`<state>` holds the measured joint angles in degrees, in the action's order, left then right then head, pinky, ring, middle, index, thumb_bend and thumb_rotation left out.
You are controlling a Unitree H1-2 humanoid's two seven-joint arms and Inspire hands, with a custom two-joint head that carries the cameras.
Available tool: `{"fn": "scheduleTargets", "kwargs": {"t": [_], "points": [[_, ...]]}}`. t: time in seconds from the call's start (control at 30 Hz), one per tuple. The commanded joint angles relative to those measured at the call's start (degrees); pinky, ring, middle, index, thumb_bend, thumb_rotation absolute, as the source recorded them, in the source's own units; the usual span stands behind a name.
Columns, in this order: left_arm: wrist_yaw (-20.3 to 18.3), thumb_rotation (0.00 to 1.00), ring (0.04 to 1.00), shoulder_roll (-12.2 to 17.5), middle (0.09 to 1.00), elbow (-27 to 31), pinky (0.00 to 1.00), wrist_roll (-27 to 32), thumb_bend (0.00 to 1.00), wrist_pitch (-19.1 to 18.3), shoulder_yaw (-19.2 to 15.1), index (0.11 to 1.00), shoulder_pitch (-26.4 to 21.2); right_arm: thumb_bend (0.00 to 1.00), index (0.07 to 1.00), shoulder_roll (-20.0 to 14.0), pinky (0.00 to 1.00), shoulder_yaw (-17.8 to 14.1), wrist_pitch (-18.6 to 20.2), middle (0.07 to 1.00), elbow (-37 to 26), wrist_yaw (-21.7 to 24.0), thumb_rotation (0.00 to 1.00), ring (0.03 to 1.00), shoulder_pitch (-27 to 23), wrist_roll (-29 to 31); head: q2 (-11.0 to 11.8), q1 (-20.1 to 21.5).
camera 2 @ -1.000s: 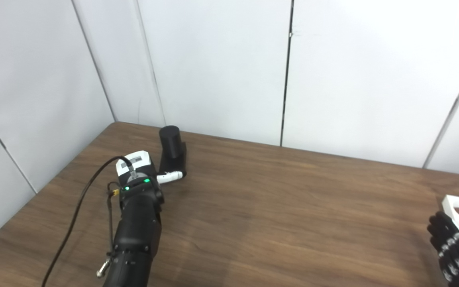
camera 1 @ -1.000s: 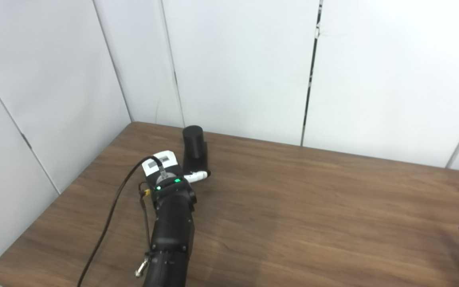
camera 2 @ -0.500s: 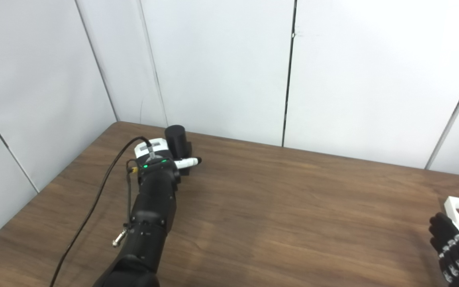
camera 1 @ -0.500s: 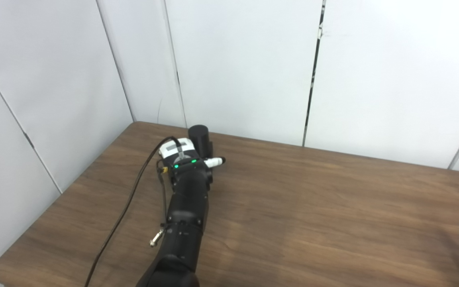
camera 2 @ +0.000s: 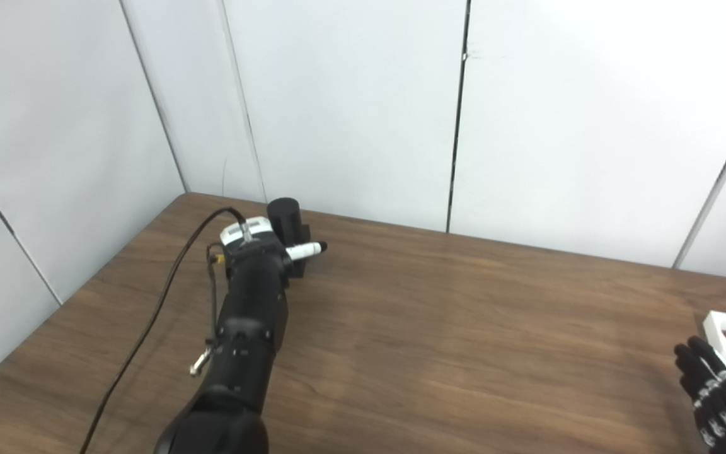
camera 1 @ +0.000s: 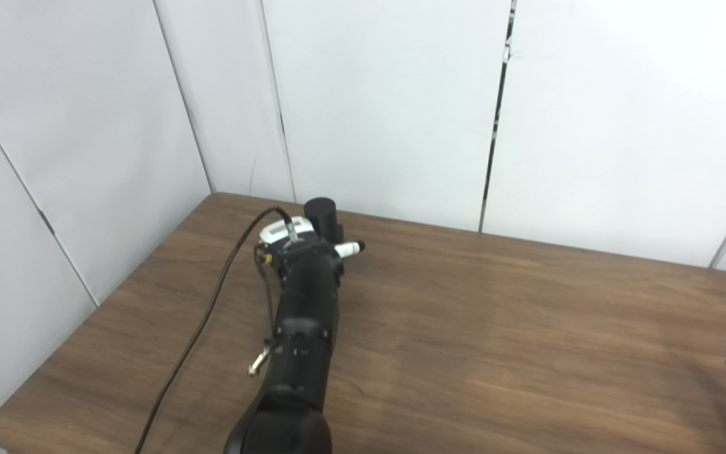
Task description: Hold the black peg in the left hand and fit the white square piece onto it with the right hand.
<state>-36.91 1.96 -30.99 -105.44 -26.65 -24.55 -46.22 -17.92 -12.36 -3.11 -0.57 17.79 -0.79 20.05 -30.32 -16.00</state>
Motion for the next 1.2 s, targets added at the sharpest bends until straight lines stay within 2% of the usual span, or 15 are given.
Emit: {"fn": "scheduleTargets", "kwargs": {"t": [0.0, 0.1, 0.17, 0.27, 0.33, 0.37, 0.47, 0.57, 0.6, 0.63, 0.7, 0.8, 1.0, 1.07, 1.17], "points": [[2.49, 0.95, 1.000, 1.00, 1.000, -0.66, 1.00, -2.82, 0.80, -0.27, -1.54, 1.000, -4.37, 0.73, 0.916, 0.30, 1.00, 0.07, -1.30, 0.922, 1.05, 0.80, 0.99, 0.968, 2.37, 0.93, 0.00, -0.01], [5.57, 0.86, 1.000, -0.39, 1.000, -1.38, 1.00, -3.21, 0.79, -0.27, -6.58, 1.000, -5.13, 0.73, 0.912, 0.16, 1.00, -0.16, -0.67, 0.919, 0.37, 0.70, 0.98, 0.971, 2.62, 1.47, 0.03, 0.10], [4.80, 0.86, 1.000, 0.04, 1.000, -2.95, 0.93, -4.96, 0.79, -0.27, -6.78, 1.000, -5.23, 0.73, 0.910, 0.06, 1.00, -0.18, -0.61, 0.915, 0.00, 0.77, 0.98, 0.977, 2.74, 1.74, -0.09, 0.29], [7.83, 0.80, 1.000, -0.22, 1.000, -4.44, 0.89, -4.13, 0.77, -0.27, -8.20, 1.000, -5.17, 0.73, 0.911, -0.30, 1.00, 0.01, -0.73, 0.920, -0.67, 1.25, 0.99, 0.980, 3.03, 2.24, -0.19, 0.57], [12.57, 0.75, 1.000, -0.94, 1.000, -6.10, 0.95, -2.93, 0.77, -0.27, -11.47, 1.000, -5.70, 0.73, 0.909, -0.49, 1.00, 0.06, -0.95, 0.922, -1.20, 1.25, 0.99, 0.979, 3.25, 2.18, -0.24, 0.59], [14.73, 0.67, 1.000, -1.39, 1.000, -6.57, 0.94, -2.01, 0.78, -0.27, -13.34, 1.000, -6.05, 0.74, 0.906, -0.55, 1.00, 0.06, -1.03, 0.921, -1.36, 1.17, 0.99, 0.974, 3.33, 2.11, -0.24, 0.58], [16.54, 0.63, 1.000, -1.22, 1.000, -9.19, 0.98, -4.88, 0.78, -0.27, -13.92, 1.000, -6.47, 0.77, 0.901, -0.92, 1.00, -0.07, -0.59, 0.918, -2.37, 0.72, 0.98, 0.975, 3.73, 1.83, -0.35, 0.61], [26.51, 0.43, 1.000, -2.44, 1.000, -10.37, 1.00, 2.87, 0.80, -0.27, -20.34, 1.000, -7.40, 0.77, 0.905, -1.01, 1.00, -0.27, 0.26, 0.916, -3.56, 0.28, 0.98, 0.975, 4.09, 2.14, -0.42, 0.78], [26.03, 0.41, 1.000, -2.26, 1.000, -10.40, 1.00, 2.66, 0.81, -0.27, -19.53, 1.000, -6.94, 0.77, 0.906, -1.05, 1.00, -0.36, 0.39, 0.915, -3.88, 0.37, 0.98, 0.975, 4.20, 2.51, -0.42, 0.87], [24.93, 0.50, 1.000, -1.85, 1.000, -10.74, 1.00, 1.98, 0.79, -0.27, -18.14, 1.000, -6.54, 0.77, 0.900, -1.06, 1.00, -0.42, 0.40, 0.912, -4.15, 0.49, 0.97, 0.975, 4.29, 2.82, -0.45, 0.95], [23.61, 0.55, 1.000, -1.26, 1.000, -11.48, 1.00, 0.88, 0.77, -0.27, -16.27, 1.000, -6.13, 0.78, 0.890, -1.06, 1.00, -0.50, 0.48, 0.905, -4.49, 0.57, 0.96, 0.968, 4.42, 3.05, -0.33, 1.09], [25.24, 0.55, 1.000, -0.79, 1.000, -14.03, 1.00, 0.43, 0.79, -0.27, -15.57, 1.000, -6.66, 0.78, 0.890, -1.15, 1.00, -0.34, 1.28, 0.903, -5.40, 0.35, 0.96, 0.961, 4.71, 2.88, -0.44, 1.18], [22.98, 0.63, 1.000, 0.69, 1.000, -17.53, 1.00, -1.36, 0.81, -0.27, -10.06, 1.000, -6.68, 0.77, 0.901, -1.00, 1.00, -0.12, 0.58, 0.908, -5.13, 0.62, 0.97, 0.966, 4.79, 2.37, -0.40, 0.95], [22.30, 0.60, 1.000, 1.57, 1.000, -17.90, 1.00, -0.81, 0.75, -0.27, -6.65, 1.000, -5.99, 0.77, 0.902, -0.88, 1.00, -0.12, 0.64, 0.909, -5.26, 0.46, 0.98, 0.969, 4.90, 2.30, -0.37, 0.99], [22.60, 0.46, 1.000, 3.35, 1.000, -18.71, 1.00, 2.51, 0.68, -0.27, -1.95, 0.988, -5.03, 0.77, 0.897, -0.67, 1.00, -0.22, 1.43, 0.903, -5.74, 0.11, 0.97, 0.970, 5.24, 2.57, -0.40, 1.01]]}}
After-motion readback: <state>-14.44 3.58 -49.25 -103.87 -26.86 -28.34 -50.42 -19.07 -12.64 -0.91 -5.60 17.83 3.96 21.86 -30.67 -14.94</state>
